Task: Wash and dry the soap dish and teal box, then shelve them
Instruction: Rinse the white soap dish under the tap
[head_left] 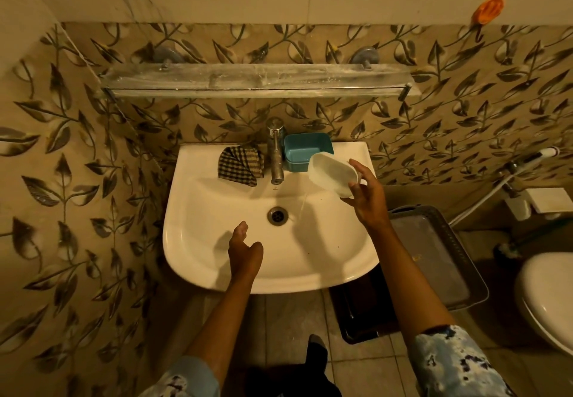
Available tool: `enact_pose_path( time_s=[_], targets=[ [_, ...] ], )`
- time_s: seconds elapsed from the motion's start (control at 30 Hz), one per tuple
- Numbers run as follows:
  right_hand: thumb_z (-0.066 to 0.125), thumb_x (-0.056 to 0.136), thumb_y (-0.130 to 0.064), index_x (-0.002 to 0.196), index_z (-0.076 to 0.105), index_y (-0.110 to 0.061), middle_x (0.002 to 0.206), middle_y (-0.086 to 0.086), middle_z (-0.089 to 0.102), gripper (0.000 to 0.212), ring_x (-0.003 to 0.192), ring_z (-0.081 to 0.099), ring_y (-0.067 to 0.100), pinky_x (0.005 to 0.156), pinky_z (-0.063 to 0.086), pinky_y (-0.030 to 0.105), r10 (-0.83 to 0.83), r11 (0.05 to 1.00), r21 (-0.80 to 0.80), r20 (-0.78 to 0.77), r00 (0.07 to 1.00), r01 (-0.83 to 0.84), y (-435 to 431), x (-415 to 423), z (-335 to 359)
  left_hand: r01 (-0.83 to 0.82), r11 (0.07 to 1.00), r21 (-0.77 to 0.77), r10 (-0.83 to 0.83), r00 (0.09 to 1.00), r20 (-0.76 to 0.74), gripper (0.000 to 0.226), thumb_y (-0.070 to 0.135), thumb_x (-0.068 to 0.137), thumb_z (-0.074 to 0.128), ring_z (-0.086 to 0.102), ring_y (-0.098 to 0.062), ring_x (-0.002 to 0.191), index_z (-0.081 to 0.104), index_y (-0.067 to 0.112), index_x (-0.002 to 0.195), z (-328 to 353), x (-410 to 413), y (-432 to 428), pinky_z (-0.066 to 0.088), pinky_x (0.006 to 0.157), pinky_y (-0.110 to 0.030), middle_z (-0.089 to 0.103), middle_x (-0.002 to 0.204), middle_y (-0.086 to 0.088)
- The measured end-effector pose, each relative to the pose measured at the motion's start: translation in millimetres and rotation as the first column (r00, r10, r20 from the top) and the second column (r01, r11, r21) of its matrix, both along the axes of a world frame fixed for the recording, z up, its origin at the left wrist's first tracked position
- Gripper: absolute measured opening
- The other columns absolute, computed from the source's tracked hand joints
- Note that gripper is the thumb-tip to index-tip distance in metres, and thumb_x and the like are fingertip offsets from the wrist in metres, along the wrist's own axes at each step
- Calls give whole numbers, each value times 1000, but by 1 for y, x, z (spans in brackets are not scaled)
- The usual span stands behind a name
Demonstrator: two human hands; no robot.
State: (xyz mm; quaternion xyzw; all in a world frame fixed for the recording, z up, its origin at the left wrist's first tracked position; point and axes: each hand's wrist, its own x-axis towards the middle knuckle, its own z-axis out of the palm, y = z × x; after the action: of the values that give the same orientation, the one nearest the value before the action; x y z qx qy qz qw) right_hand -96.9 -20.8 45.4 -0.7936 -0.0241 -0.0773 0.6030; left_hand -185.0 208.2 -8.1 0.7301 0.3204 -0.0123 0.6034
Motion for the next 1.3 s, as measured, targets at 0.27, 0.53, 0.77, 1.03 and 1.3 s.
enact_pose_path(
  time_s=[0.27,0.53,0.77,1.03,1.3],
  targets=[
    [54,93,-2,134,49,-7,134,16,50,42,122,47,24,96,51,51,35,969,-248,141,989,1,4,-8,16,2,1000,3,-2,1000,11,62,-12,80,46,43,-26,132,39,7,139,1,-7,0,41,105,-40,46,143,-11],
    [52,93,1,135,49,-8,134,19,49,42,124,46,28,102,46,41,79,930,-369,197,977,-1,11,-14,33,2,1000,1,-2,1000,17,63,-12,80,47,43,-26,132,40,7,139,3,-13,-1,40,104,-39,46,143,-11],
    [49,94,1,136,48,-10,135,20,48,44,123,46,25,100,47,35,113,897,-441,284,952,25,13,-12,35,-20,1000,3,20,1000,21,62,-13,81,48,44,-26,132,41,7,139,4,-16,0,40,102,-37,48,142,-11],
    [58,87,9,137,48,-14,140,20,45,57,130,45,34,106,43,46,139,846,-533,193,971,-15,18,-24,11,-33,999,-12,34,999,14,62,-12,81,48,43,-26,132,40,8,139,3,-18,3,41,103,-38,47,142,-11],
    [54,85,17,142,42,-15,146,20,39,67,134,39,34,108,41,50,79,815,-579,111,991,-1,24,-25,8,-30,999,-13,30,999,23,63,-13,80,48,44,-25,131,40,7,139,3,-16,0,41,102,-37,48,142,-11]
  ],
)
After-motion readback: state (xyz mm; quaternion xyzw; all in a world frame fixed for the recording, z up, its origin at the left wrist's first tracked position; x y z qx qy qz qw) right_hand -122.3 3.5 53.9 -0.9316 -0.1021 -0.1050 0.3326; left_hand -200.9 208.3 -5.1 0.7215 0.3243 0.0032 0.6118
